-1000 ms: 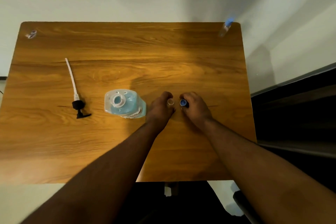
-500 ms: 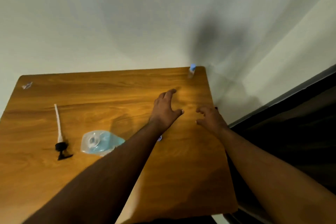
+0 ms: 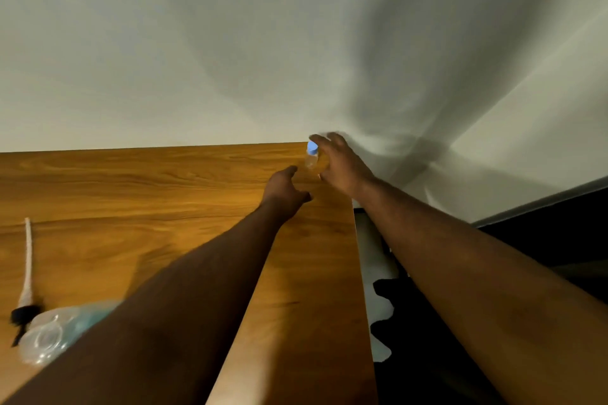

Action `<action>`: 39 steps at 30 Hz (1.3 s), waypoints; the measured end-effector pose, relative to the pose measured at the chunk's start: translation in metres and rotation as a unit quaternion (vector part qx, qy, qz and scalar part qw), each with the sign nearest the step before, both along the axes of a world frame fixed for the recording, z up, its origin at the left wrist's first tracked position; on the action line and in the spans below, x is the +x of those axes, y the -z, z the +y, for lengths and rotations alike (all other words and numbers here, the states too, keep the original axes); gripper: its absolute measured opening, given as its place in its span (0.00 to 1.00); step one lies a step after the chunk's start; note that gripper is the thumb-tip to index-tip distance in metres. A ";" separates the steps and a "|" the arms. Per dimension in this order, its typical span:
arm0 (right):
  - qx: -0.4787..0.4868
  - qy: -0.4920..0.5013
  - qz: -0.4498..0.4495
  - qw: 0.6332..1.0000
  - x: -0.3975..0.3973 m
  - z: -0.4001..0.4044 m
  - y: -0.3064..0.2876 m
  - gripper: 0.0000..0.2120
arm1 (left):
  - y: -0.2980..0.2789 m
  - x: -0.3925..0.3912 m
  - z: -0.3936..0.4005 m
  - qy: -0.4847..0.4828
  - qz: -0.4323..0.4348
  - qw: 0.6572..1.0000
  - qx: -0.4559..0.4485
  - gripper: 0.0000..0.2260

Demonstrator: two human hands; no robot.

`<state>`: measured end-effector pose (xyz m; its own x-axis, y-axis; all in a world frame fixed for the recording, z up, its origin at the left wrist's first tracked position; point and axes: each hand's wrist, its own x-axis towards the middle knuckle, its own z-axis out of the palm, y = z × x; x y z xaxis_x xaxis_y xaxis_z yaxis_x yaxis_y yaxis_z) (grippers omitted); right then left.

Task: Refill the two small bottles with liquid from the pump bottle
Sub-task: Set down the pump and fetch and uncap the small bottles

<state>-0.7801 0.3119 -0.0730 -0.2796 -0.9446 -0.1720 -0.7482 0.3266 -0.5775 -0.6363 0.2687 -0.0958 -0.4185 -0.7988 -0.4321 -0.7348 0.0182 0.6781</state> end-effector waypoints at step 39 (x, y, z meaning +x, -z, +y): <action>-0.017 -0.178 0.181 0.967 0.328 0.141 -0.141 0.09 | -0.083 0.334 0.116 0.110 0.239 0.962 -0.079 0.12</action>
